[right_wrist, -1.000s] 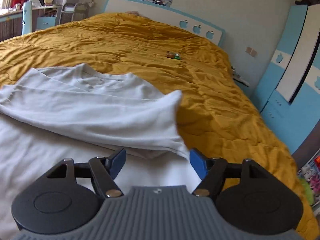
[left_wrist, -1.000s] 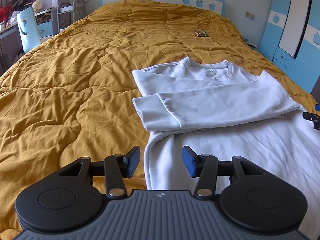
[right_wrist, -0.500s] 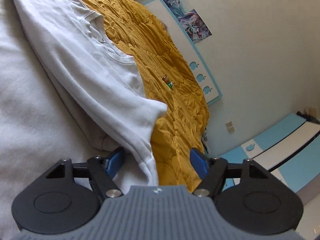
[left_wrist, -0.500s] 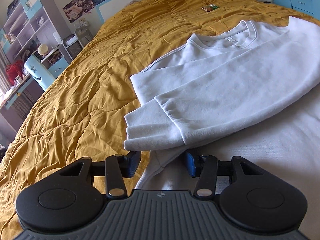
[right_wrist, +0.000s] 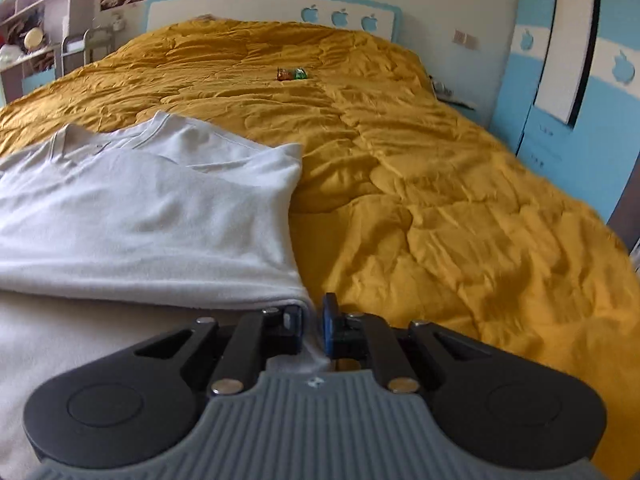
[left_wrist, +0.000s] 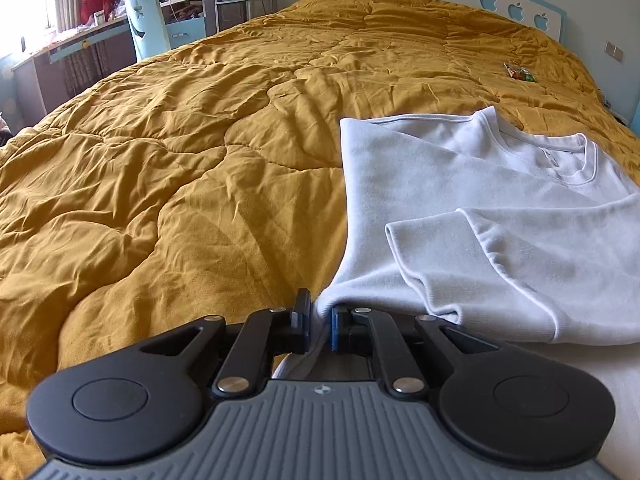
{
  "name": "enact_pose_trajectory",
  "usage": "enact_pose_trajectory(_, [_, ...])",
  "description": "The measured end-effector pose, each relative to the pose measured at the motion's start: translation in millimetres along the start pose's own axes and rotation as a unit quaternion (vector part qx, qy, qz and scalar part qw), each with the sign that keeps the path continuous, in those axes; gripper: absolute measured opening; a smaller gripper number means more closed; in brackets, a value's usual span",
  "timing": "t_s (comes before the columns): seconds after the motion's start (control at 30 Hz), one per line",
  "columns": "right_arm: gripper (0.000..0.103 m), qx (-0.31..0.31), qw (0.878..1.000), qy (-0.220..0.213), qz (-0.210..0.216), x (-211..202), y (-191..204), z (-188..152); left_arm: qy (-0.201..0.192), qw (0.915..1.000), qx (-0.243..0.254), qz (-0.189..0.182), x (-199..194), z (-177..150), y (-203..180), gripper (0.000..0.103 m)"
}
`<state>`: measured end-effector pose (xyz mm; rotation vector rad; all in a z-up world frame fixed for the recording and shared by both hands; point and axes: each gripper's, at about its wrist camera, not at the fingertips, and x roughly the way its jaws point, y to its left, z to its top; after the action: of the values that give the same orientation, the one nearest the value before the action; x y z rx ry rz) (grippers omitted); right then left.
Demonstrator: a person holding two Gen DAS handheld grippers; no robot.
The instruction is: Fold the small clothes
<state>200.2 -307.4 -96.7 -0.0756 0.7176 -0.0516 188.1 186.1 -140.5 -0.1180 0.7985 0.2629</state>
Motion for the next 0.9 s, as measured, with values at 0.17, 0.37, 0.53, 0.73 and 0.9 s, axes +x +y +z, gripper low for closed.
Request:
enact_pose_trajectory(0.17, [0.017, -0.059, 0.998, 0.017, 0.001, -4.6, 15.7, -1.3, -0.009, 0.9998, -0.014, -0.014, -12.8, -1.0, 13.9, 0.041])
enact_pose_trajectory(0.37, [0.039, -0.039, 0.997, 0.007, 0.067, -38.9, -5.0, 3.2, -0.039, 0.9952, 0.057, -0.069, -35.4, 5.9, 21.4, 0.053])
enact_pose_trajectory(0.53, [0.054, -0.036, 0.99, -0.023, 0.135, -65.8, -5.8, 9.9, -0.075, 0.986, 0.083, -0.124, -50.3, 13.8, 22.8, 0.057])
enact_pose_trajectory(0.73, [0.029, -0.012, 0.99, -0.071, 0.12, -69.0, 5.2, 20.5, -0.06, 0.9818, -0.009, -0.18, -35.6, 38.7, 16.4, 0.052])
enact_pose_trajectory(0.9, [0.0, 0.074, 0.991, -0.062, 0.09, -26.7, 16.7, 40.8, -0.017, 0.9792, -0.059, -0.193, 13.1, 39.1, -17.2, 0.002])
